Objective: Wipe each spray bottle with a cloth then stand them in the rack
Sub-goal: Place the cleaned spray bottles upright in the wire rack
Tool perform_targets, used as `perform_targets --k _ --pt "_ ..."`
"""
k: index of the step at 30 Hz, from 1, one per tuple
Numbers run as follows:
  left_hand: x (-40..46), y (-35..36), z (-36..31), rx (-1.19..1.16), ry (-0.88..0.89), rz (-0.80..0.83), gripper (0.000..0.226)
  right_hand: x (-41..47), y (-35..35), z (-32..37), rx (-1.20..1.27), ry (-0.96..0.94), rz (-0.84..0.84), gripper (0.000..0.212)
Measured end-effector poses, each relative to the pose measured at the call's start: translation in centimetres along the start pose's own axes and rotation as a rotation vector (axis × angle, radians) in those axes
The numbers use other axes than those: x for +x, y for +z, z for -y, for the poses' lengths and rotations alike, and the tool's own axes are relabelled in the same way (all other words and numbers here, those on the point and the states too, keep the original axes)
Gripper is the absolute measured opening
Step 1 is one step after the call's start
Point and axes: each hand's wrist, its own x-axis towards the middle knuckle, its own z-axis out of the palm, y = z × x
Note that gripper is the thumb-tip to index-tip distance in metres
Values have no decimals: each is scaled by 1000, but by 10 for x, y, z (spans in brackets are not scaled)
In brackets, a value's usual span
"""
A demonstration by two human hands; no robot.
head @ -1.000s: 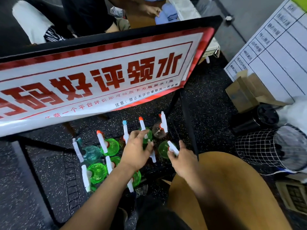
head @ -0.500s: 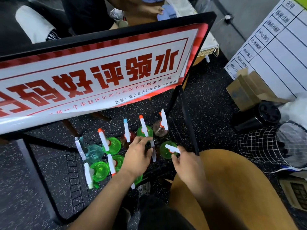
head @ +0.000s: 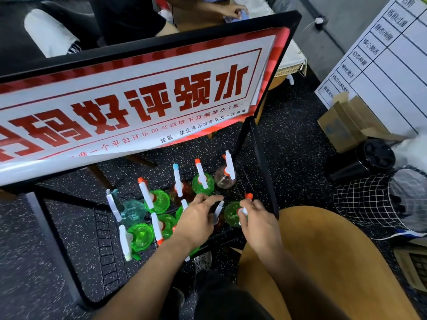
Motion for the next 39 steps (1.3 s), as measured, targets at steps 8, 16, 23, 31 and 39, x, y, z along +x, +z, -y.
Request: perform_targets --k 8,16,23,31,39 --pt "9 8 -7 94 -68 87 58 6 11 -2 176 55 -111 85" --pt "16 16 -10 152 -155 153 31 17 25 -14 283 165 114 25" --pt "25 18 -10 216 -211 154 31 37 10 -2 190 136 35 23" --pt "34 19 -5 -60 -362 195 37 49 9 4 160 145 61 30" --pt "41 29 3 -578 -484 -7 26 47 9 7 172 174 44 31"
